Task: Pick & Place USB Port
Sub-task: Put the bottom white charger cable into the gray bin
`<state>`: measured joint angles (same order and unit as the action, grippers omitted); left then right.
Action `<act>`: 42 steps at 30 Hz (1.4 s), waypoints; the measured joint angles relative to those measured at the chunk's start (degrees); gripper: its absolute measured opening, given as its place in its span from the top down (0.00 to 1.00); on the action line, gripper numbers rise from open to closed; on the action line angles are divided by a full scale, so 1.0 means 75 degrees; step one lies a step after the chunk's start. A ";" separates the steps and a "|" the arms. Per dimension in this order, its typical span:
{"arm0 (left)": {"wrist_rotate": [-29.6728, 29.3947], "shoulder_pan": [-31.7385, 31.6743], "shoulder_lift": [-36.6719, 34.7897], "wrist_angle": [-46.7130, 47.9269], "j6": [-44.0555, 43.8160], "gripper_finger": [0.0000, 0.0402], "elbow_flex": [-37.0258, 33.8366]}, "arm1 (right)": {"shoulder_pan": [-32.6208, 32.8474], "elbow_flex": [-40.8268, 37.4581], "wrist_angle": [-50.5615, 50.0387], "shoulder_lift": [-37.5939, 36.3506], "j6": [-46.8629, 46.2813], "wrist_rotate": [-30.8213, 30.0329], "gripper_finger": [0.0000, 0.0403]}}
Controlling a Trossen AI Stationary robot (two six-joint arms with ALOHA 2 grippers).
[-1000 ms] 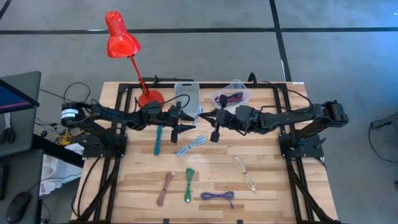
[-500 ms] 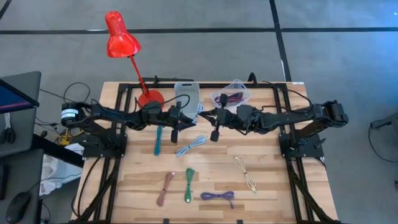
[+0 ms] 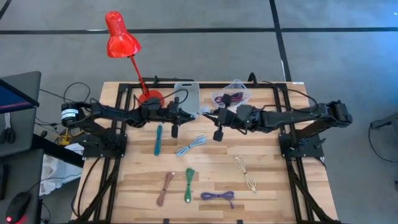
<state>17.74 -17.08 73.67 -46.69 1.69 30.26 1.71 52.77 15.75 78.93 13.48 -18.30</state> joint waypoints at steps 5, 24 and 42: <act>0.0052 -0.0503 0.0000 0.0262 0.0106 0.95 -0.0069 | 0.0030 0.0000 -0.1184 -0.0512 -0.0301 0.0005 0.90; 0.0852 -0.2693 -0.0027 -0.0169 -0.0079 0.95 -0.1023 | 0.0747 -0.1887 -0.2119 -0.3155 -0.1101 -0.0980 0.87; 0.1148 -0.3133 0.2096 -0.2023 -0.0330 0.94 -0.1008 | 0.1905 -0.2932 -0.2006 -0.3747 -0.1811 -0.2756 0.87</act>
<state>26.35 -40.58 89.39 -61.87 -0.78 22.70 16.00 30.79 0.71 50.83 -0.10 -38.97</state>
